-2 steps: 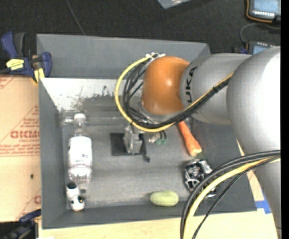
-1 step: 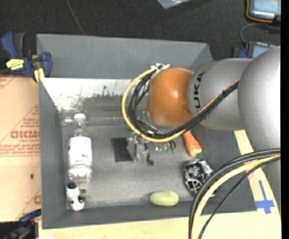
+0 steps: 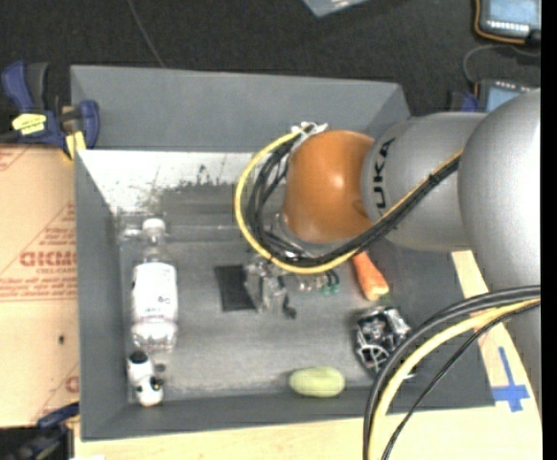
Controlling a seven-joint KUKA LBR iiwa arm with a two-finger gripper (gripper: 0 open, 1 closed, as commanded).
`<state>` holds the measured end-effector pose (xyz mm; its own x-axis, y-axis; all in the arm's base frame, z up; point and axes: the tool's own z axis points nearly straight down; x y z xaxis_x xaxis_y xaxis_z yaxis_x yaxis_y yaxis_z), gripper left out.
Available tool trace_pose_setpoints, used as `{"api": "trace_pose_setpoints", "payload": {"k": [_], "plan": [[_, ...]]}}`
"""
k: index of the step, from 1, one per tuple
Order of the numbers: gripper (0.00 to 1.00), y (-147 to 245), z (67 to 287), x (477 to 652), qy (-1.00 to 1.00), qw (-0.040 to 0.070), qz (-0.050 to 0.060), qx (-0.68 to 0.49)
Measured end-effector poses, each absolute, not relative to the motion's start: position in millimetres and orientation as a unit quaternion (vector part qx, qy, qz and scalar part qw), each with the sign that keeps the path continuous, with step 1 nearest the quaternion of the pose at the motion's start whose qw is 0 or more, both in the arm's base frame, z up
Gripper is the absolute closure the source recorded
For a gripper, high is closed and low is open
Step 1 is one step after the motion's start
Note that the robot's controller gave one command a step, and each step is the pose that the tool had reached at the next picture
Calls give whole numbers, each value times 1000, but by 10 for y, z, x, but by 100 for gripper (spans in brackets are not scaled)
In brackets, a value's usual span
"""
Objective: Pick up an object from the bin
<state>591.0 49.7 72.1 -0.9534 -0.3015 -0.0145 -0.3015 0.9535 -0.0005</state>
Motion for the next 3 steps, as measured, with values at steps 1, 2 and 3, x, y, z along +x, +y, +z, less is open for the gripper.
{"api": "trace_pose_setpoints", "payload": {"k": [1, 2, 3], "plan": [[100, 518, 1118, 5868, 989, 5, 2, -145], [100, 532, 1719, 5832, 990, 6, 1, -141], [100, 451, 1705, 5980, 991, 18, 1, -134]]}}
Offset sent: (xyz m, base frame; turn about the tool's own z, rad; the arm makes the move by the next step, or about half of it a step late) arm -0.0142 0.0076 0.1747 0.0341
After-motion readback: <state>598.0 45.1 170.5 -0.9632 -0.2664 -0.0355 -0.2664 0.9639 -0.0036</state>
